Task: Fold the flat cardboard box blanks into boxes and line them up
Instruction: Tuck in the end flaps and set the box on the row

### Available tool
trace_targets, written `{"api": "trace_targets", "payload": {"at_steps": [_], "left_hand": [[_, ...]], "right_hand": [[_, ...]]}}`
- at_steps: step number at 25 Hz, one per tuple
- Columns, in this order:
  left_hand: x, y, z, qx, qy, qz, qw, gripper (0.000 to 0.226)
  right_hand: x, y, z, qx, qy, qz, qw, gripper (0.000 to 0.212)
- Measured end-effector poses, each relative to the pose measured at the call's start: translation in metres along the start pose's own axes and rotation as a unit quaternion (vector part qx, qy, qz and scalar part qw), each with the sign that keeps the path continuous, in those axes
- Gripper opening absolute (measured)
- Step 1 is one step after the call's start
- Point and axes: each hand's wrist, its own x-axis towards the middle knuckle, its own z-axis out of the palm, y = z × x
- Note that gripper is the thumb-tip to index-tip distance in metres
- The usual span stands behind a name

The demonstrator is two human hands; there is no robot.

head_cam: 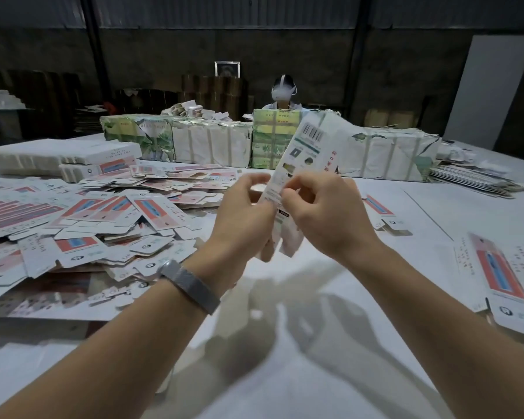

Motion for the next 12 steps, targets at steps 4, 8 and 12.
{"api": "trace_targets", "payload": {"at_steps": [4, 8, 12], "left_hand": [[-0.005, -0.002, 0.007, -0.142, -0.028, -0.07, 0.987, 0.038], [-0.012, -0.011, 0.011, -0.164, -0.058, -0.069, 0.982, 0.039], [-0.003, -0.003, 0.017, -0.162, -0.133, -0.025, 0.977, 0.047]], "right_hand": [[0.0, -0.002, 0.004, 0.033, 0.048, -0.024, 0.998, 0.007], [0.003, 0.001, 0.002, 0.007, 0.118, -0.039, 0.992, 0.031], [0.013, 0.003, -0.003, 0.073, 0.134, 0.027, 0.988, 0.06]]}}
